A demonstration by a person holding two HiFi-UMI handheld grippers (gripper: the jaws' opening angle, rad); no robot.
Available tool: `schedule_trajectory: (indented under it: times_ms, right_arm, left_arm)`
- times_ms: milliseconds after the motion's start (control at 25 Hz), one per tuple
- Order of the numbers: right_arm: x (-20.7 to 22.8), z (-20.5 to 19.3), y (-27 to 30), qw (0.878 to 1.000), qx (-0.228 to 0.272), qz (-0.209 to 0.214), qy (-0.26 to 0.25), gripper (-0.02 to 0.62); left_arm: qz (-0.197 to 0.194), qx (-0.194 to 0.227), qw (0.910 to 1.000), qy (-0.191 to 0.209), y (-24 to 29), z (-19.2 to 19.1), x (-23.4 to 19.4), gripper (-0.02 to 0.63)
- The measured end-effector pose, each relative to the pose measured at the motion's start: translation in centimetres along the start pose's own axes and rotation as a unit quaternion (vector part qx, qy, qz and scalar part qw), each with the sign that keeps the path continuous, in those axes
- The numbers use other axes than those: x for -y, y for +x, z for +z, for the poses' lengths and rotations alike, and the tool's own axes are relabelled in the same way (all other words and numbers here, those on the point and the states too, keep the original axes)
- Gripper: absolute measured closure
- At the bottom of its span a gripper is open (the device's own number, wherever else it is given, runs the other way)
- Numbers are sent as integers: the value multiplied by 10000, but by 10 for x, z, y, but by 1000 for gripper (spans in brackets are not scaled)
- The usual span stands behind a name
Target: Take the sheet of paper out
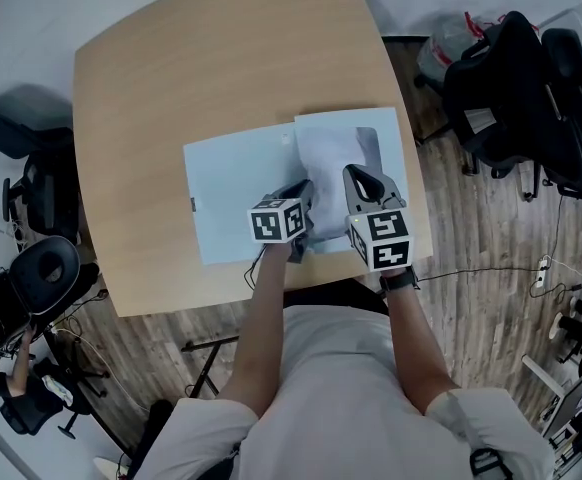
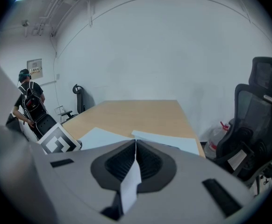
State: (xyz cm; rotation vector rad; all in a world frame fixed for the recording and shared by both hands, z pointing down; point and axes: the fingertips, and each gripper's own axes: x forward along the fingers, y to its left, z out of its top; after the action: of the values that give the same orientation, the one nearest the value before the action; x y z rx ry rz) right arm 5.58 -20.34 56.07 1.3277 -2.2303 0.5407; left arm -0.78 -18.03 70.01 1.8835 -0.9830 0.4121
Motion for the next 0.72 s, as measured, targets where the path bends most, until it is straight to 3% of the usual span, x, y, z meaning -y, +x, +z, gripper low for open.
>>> schedule_trajectory:
  times_ms: [720]
  right_arm:
    - [-35, 9, 14, 9994, 82, 286, -149, 583]
  left_arm:
    - [497, 223, 9984, -156, -44, -1, -55, 591]
